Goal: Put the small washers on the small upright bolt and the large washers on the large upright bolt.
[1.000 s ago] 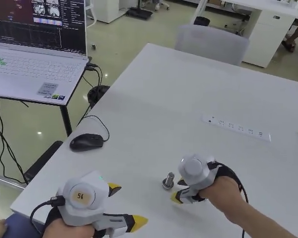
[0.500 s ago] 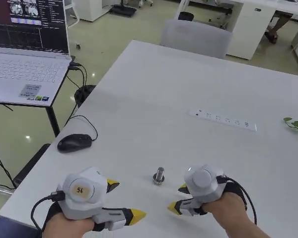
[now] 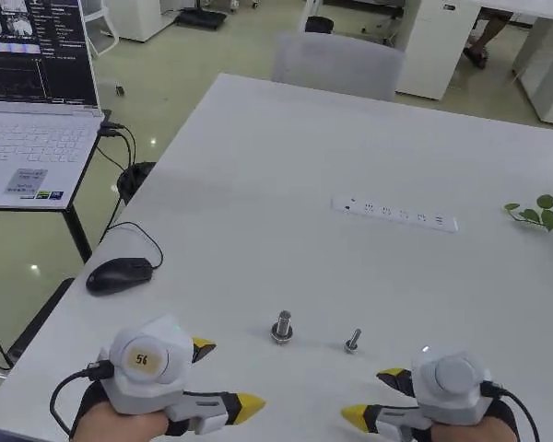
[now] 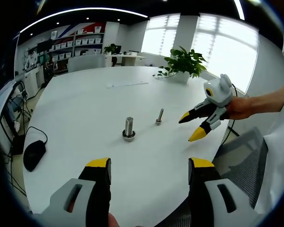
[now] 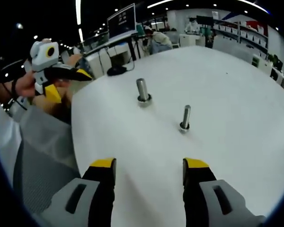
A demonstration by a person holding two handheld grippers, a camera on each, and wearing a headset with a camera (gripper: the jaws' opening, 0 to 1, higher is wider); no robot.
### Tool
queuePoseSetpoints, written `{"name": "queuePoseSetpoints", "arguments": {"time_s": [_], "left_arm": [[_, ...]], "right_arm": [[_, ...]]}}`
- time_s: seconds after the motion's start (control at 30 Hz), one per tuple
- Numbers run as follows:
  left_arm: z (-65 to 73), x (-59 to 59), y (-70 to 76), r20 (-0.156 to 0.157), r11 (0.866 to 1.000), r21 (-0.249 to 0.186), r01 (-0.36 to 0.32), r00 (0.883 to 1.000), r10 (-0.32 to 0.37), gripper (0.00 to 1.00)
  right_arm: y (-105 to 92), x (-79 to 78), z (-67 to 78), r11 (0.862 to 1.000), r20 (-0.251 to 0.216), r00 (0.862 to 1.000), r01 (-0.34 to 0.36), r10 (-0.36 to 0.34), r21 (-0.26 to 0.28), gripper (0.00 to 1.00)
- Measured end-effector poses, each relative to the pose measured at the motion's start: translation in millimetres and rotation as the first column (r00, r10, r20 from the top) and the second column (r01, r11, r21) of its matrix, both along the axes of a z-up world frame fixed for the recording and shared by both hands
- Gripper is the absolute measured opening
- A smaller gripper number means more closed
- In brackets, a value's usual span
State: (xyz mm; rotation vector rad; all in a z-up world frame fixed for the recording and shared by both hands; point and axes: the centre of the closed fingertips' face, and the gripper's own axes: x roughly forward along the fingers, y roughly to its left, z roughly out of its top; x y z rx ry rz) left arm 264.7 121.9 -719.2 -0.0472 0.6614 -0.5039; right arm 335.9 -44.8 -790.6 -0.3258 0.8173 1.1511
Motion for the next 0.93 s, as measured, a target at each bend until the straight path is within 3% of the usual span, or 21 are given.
{"name": "queuePoseSetpoints", "arguments": {"time_s": [0.3,0.93], "left_arm": [[-7.4,2.5,-6.4,-0.016,1.0,-0.008,0.018,1.0,-0.018,0.66],[-8.5,-4.7,-8.0,-0.027,1.0,-0.003,0.017,0.999,-0.017,0.66]], "right_arm": [[-11.5,-1.7,-6.0,0.997,-0.023,0.997,0.07,-0.069,0.025,0.6],[-13.8,-7.3,-6.1,0.994,-0.034,0.996,0.088,-0.087,0.059,0.62]]}}
